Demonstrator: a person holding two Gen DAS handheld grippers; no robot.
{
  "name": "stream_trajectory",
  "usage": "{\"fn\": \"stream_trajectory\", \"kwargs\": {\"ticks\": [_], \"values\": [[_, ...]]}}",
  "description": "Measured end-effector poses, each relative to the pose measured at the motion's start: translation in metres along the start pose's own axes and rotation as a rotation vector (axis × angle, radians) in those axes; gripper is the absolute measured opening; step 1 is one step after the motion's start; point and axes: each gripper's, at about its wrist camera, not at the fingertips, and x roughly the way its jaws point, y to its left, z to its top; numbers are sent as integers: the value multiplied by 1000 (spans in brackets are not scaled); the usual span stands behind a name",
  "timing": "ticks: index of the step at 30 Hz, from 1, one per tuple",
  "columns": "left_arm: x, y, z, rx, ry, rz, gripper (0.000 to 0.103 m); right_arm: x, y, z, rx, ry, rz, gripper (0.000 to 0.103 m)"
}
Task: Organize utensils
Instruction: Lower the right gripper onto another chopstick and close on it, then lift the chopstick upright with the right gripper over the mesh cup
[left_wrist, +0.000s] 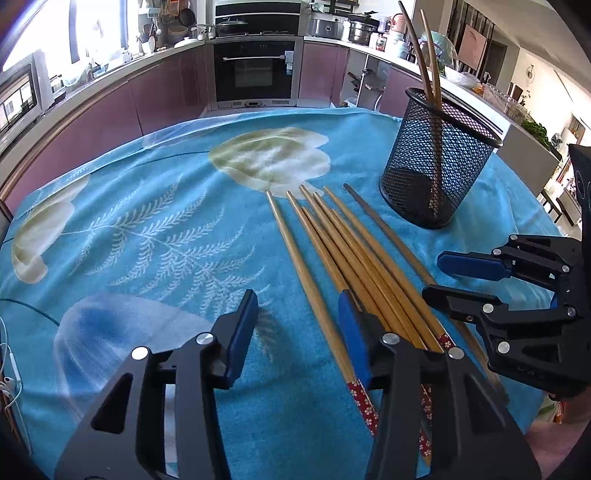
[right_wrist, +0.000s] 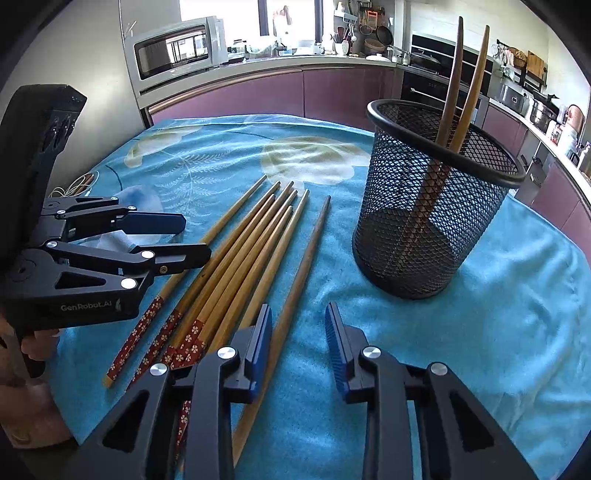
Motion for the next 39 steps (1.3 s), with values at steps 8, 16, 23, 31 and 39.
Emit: {"fn": "stream_trajectory", "kwargs": {"ticks": [8,16,23,31,39], "values": [[6,2,6,-27,-1,-1,20,2,-7,4,58,-8,44,9],[4,5,6,-86,-7,-32,8,-4,-17,1,113,-18,85,6],[-9,4,4,-91,-36,-53,8,-13,-19,0,124,-38,140,6],[-33,7,3,-103,-73,-113,8,-35,-19,-1,131,-106,205,6],[-65,2,9,-90,-132,-197,8,-61,-27,1,143,-181,239,6]]}}
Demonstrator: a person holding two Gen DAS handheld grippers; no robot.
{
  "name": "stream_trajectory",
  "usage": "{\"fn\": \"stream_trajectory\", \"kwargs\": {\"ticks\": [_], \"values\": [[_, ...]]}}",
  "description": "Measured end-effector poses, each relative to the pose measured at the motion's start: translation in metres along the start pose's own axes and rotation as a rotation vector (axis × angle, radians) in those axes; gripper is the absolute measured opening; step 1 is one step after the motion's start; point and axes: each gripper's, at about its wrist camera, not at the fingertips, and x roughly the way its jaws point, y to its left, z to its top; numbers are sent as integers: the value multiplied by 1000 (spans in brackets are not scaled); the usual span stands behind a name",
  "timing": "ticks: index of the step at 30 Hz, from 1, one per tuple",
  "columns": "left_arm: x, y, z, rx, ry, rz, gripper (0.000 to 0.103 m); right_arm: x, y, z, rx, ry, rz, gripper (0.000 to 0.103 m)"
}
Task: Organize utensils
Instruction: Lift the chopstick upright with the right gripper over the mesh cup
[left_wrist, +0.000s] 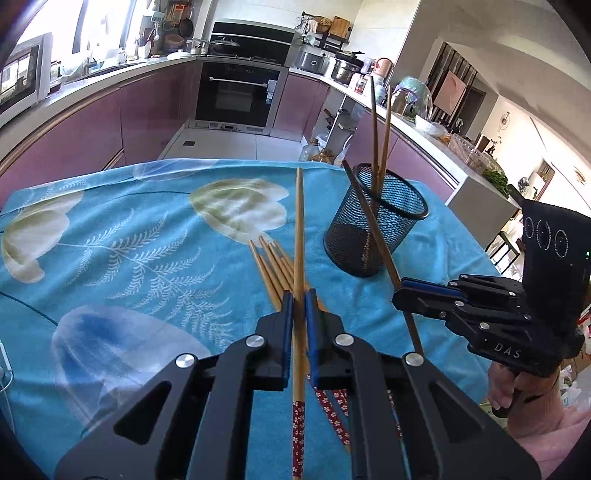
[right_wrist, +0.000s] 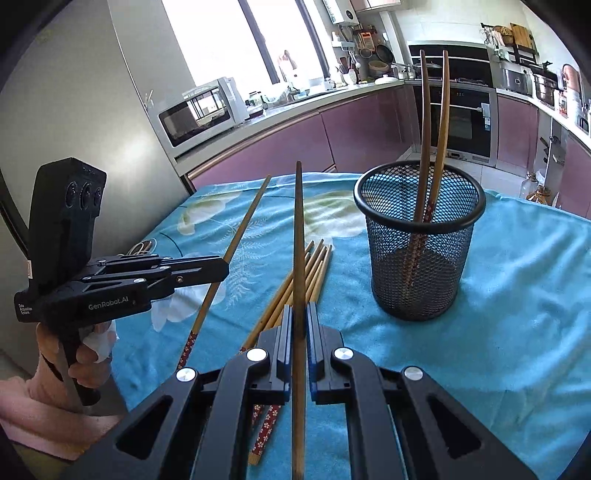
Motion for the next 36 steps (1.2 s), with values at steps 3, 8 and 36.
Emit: {"fn": "stream_trajectory", "kwargs": {"ticks": [3,8,36], "values": [[-10,-4,4,5,-20,-26,8,-6,-1,4,8,-25,13,6],[-24,-6,8,0,-47,-81,8,-15,-4,8,23,-62,30,6],[-69,-41,81,30,-275,-203,8,-94,-24,64,-12,-300,-28,6]]}}
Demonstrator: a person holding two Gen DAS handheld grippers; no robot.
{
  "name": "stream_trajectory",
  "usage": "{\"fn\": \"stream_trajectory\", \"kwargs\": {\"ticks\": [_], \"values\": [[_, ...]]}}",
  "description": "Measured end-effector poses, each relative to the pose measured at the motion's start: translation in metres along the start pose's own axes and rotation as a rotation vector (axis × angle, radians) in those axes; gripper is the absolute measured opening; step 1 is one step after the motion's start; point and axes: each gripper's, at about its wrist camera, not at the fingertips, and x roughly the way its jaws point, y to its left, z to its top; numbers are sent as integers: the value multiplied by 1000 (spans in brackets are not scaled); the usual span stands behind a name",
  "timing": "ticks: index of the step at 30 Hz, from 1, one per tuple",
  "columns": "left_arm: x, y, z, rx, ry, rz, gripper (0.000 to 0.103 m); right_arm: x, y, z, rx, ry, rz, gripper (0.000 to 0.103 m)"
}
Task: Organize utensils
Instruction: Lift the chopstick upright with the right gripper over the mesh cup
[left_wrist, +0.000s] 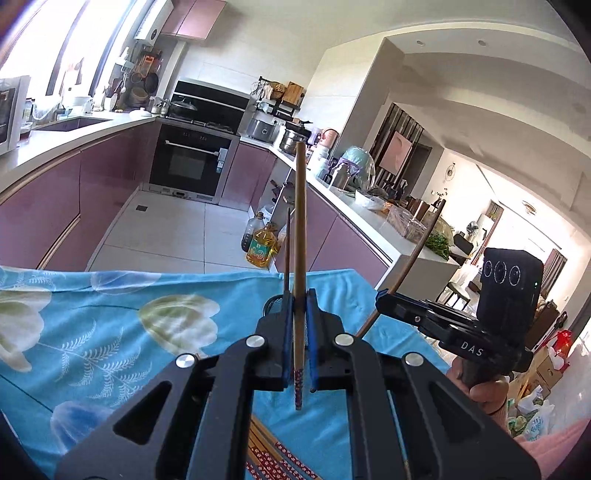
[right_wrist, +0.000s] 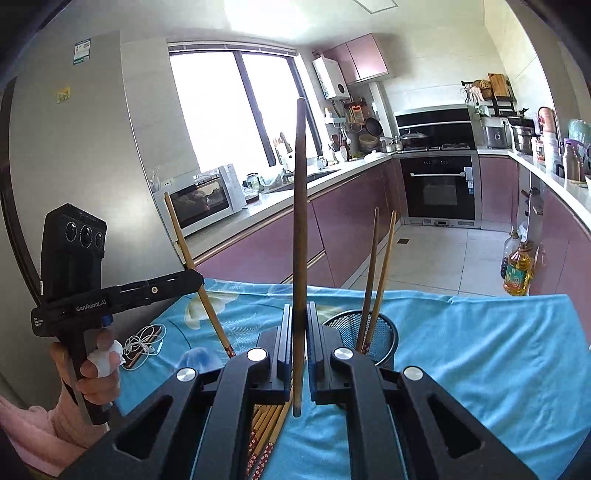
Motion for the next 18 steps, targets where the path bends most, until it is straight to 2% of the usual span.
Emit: {"fn": "stream_trajectory", "kwargs": {"ticks": [15,18], "values": [[29,-22,51,63,-59,30,8,3,-12,42,-48,-69,-84,6],[42,-23,55,74,-42,35,8,11,-16,44,-52,-61,-107,6]]}}
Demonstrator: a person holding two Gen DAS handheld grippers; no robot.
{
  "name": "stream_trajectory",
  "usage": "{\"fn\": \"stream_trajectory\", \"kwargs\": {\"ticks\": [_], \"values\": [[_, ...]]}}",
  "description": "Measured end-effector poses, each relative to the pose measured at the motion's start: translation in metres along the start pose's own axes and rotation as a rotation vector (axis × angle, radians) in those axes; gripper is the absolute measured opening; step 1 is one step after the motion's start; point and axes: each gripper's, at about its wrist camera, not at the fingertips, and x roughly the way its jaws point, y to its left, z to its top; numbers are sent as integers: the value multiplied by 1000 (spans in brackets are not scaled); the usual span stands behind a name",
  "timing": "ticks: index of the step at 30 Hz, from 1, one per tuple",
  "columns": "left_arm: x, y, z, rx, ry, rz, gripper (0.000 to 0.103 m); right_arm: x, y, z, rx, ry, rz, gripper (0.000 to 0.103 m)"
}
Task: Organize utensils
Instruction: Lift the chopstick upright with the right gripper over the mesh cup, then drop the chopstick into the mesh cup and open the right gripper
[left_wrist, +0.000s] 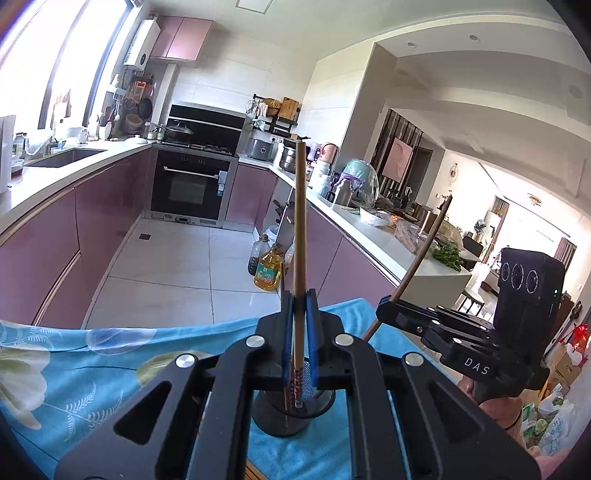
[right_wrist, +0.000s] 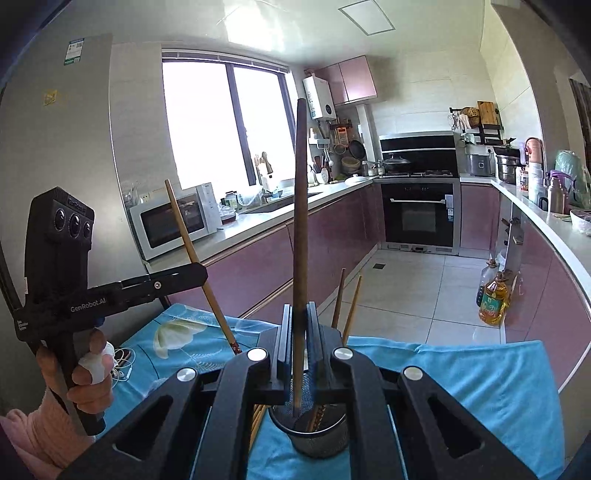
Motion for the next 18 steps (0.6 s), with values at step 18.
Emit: {"fn": "stream_trajectory", "kwargs": {"ticks": [18], "values": [[89,19,-44,44,301,36,8,77,-30,-40,94,307,1,6]]}}
